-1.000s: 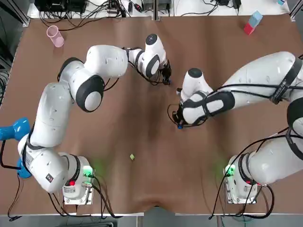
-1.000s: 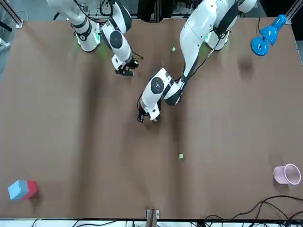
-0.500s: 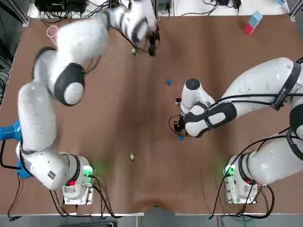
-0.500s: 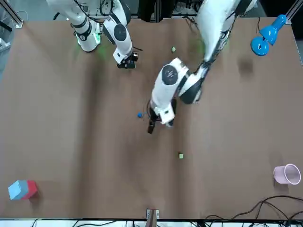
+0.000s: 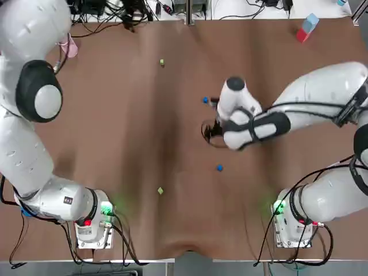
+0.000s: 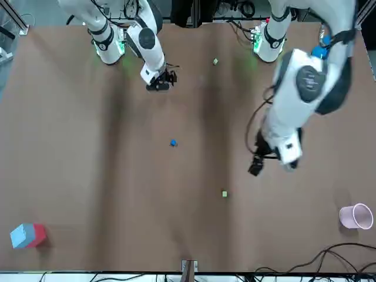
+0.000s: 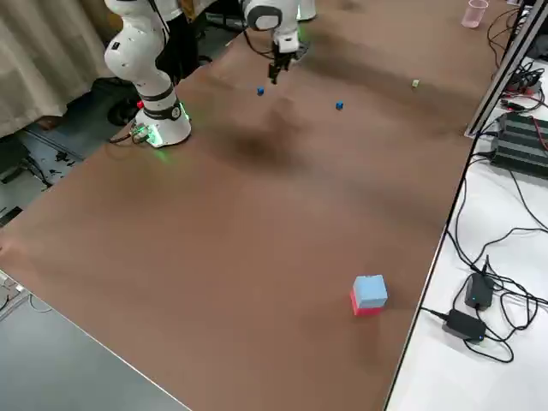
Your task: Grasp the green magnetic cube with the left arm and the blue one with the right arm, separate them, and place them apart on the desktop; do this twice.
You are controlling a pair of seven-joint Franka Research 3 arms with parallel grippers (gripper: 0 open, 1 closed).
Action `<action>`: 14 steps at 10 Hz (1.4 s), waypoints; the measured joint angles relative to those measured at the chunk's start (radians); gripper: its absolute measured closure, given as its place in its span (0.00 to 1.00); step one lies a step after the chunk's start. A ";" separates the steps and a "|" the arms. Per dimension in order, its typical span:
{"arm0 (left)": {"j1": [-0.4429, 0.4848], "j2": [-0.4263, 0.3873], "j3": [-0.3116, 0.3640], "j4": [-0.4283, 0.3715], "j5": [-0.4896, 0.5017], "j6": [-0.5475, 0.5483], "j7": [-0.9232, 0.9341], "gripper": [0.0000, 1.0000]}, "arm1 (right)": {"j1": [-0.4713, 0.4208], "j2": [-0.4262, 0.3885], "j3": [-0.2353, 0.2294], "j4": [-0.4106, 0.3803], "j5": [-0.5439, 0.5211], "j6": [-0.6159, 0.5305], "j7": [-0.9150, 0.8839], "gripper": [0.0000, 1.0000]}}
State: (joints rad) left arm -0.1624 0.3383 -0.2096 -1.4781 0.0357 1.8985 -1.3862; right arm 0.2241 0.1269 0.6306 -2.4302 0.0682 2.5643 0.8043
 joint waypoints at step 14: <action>0.173 -0.305 0.038 -0.100 -0.011 -0.224 1.195 0.00 | 0.222 0.565 -0.378 0.709 -0.327 -0.181 0.026 0.04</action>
State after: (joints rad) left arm 0.0104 0.0335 -0.1715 -1.5782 0.0246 1.6744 -0.1910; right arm 0.4459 0.6922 0.2526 -1.7212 -0.2590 2.3833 0.8300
